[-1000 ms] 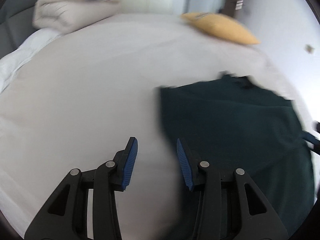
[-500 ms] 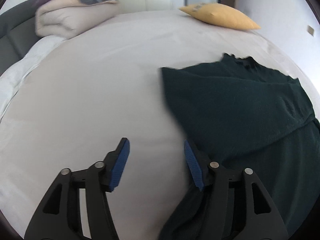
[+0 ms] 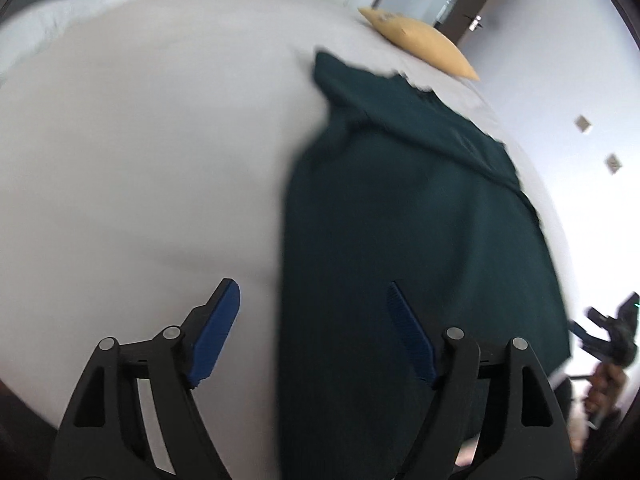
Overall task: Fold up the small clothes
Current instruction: 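Fold the sweater side inward with the right gripper and release, then grasp the sweater hem with both grippers and fold it up over the body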
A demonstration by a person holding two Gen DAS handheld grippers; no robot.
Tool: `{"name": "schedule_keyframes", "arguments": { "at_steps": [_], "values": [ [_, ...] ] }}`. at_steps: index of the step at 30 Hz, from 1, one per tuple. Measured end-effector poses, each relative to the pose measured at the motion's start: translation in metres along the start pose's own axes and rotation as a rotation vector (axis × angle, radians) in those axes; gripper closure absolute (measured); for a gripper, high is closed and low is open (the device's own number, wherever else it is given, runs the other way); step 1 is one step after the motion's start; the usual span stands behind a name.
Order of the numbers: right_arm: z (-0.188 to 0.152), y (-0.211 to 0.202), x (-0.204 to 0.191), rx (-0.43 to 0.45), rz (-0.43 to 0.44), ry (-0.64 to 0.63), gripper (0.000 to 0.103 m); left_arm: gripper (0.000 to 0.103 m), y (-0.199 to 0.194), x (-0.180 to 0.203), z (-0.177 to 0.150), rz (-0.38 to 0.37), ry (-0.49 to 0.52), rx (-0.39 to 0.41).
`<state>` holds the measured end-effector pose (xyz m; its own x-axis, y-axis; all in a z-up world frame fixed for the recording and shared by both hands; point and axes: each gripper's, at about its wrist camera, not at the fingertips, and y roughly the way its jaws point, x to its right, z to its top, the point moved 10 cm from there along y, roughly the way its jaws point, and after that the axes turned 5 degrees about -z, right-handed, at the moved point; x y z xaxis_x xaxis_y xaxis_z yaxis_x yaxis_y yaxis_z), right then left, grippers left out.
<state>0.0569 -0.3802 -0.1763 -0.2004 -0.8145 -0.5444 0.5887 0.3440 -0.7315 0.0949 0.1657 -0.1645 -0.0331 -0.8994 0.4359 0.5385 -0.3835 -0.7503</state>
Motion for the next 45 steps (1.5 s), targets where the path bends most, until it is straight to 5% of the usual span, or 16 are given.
{"name": "schedule_keyframes", "arguments": {
  "at_steps": [4,12,19,28,34,36,38,39,40,45],
  "values": [
    [-0.019,0.008,-0.003,-0.058,-0.058,-0.077,0.026,0.027,-0.015,0.0,-0.037,-0.014,0.001,-0.02],
    [-0.036,0.009,-0.004,-0.106,0.01,-0.023,0.026,0.026,-0.015,-0.01,-0.045,-0.079,-0.111,-0.027],
    [-0.042,0.007,-0.004,-0.132,0.118,0.065,0.027,0.009,-0.002,-0.003,-0.039,-0.203,-0.147,-0.049],
    [-0.042,0.006,0.008,-0.138,0.236,0.178,0.046,0.007,0.013,0.016,-0.042,-0.249,-0.124,-0.173],
    [-0.041,0.011,0.002,-0.149,0.266,0.172,0.051,0.009,0.019,0.032,-0.052,-0.352,-0.189,-0.228],
    [-0.04,0.014,0.0,-0.157,0.269,0.168,0.059,0.018,0.018,0.034,-0.054,-0.36,-0.194,-0.23],
    [-0.04,0.018,0.001,-0.164,0.264,0.17,0.068,0.042,0.021,0.031,-0.054,-0.378,-0.228,-0.235],
    [-0.04,0.02,0.001,-0.167,0.261,0.172,0.074,0.067,0.023,0.029,-0.056,-0.38,-0.246,-0.241],
    [-0.04,0.02,0.001,-0.168,0.258,0.17,0.076,0.079,0.027,0.024,-0.06,-0.377,-0.273,-0.254],
    [-0.044,0.021,0.002,-0.163,0.229,0.151,0.091,0.091,0.027,0.016,-0.063,-0.386,-0.301,-0.237]
  ]
}}
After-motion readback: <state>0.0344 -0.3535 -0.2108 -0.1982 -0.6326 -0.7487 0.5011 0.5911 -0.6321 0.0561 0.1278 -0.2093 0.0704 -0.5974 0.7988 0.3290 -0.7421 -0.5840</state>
